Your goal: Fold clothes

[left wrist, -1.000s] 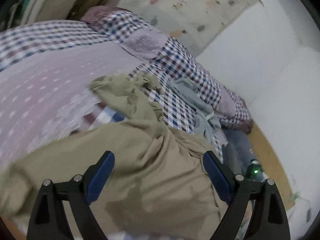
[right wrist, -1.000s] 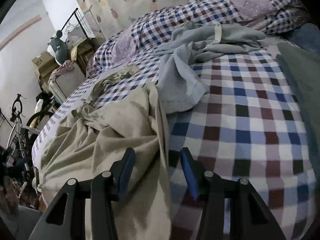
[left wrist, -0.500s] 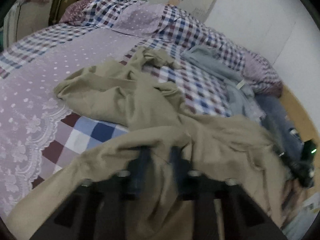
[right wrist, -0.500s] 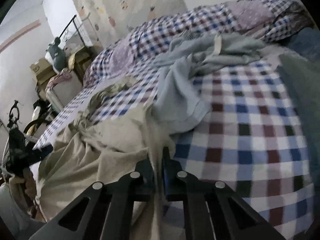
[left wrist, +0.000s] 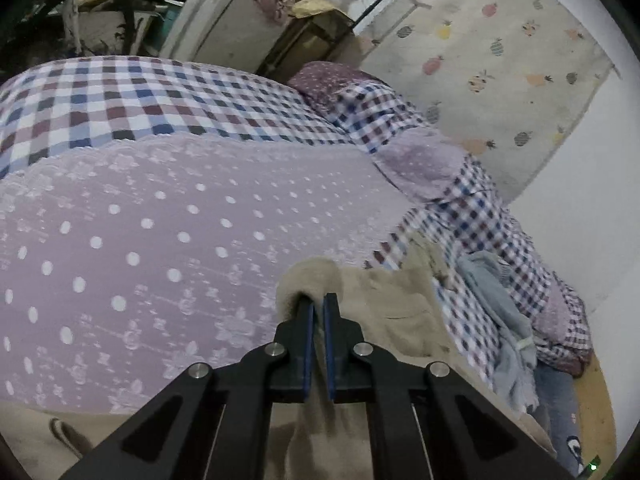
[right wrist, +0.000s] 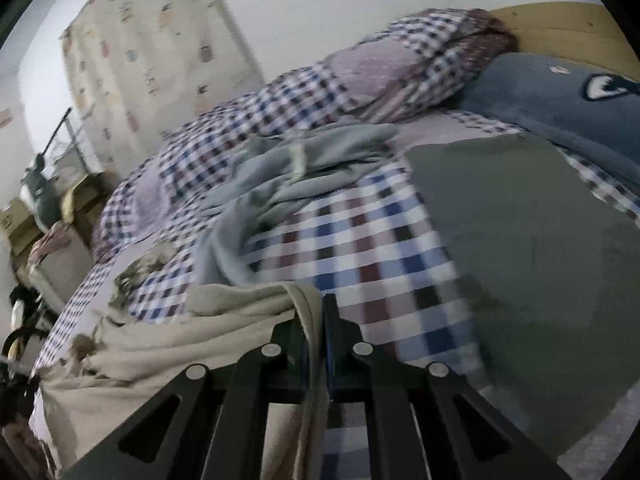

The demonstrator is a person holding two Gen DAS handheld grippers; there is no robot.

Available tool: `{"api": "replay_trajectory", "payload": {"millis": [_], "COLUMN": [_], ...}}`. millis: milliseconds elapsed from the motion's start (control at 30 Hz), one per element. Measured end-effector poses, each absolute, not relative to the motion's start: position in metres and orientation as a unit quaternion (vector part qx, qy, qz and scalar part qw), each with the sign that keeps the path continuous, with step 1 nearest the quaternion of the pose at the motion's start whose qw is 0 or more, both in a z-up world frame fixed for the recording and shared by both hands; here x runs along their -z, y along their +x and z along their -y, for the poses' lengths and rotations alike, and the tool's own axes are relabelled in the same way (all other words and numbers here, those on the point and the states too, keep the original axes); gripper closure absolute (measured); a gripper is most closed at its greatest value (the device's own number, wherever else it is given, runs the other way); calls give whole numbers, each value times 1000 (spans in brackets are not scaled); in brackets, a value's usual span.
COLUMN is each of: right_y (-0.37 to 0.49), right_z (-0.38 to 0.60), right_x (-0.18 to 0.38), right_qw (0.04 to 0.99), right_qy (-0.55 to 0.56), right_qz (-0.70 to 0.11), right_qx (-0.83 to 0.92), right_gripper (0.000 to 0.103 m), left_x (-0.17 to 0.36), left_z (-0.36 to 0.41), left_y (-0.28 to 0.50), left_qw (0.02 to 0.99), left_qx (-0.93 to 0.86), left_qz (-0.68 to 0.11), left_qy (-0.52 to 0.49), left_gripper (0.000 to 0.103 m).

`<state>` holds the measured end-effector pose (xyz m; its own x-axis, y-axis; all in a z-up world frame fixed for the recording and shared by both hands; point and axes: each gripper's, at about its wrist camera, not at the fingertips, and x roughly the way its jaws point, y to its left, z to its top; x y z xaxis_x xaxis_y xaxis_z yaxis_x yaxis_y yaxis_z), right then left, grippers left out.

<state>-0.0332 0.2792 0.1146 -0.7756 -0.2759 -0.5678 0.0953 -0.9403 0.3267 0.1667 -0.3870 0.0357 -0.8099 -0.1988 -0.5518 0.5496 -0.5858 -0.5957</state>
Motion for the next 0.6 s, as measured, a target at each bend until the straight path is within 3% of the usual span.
{"api": "replay_trajectory", "payload": {"millis": [267, 367, 467, 533, 600], "right_y": [-43, -47, -48, -46, -43], "right_z": [-283, -286, -292, -297, -300], "right_x": [-90, -75, -68, -68, -70], "right_qw": [71, 68, 54, 43, 37], "right_qy": [384, 417, 424, 420, 415], "right_qz": [129, 132, 138, 140, 141], "right_qx": [911, 897, 894, 895, 898], "right_gripper": [98, 93, 76, 58, 54], "left_x": [-27, -26, -25, -28, -32], "left_z": [393, 394, 393, 390, 386], "left_y": [168, 164, 165, 164, 162], "left_qw": [230, 227, 217, 204, 189], "left_qx": [848, 844, 843, 846, 851], "left_qz": [-411, -420, -429, -431, -431], "left_qy": [243, 244, 241, 238, 235], "left_gripper": [99, 99, 99, 100, 100]}}
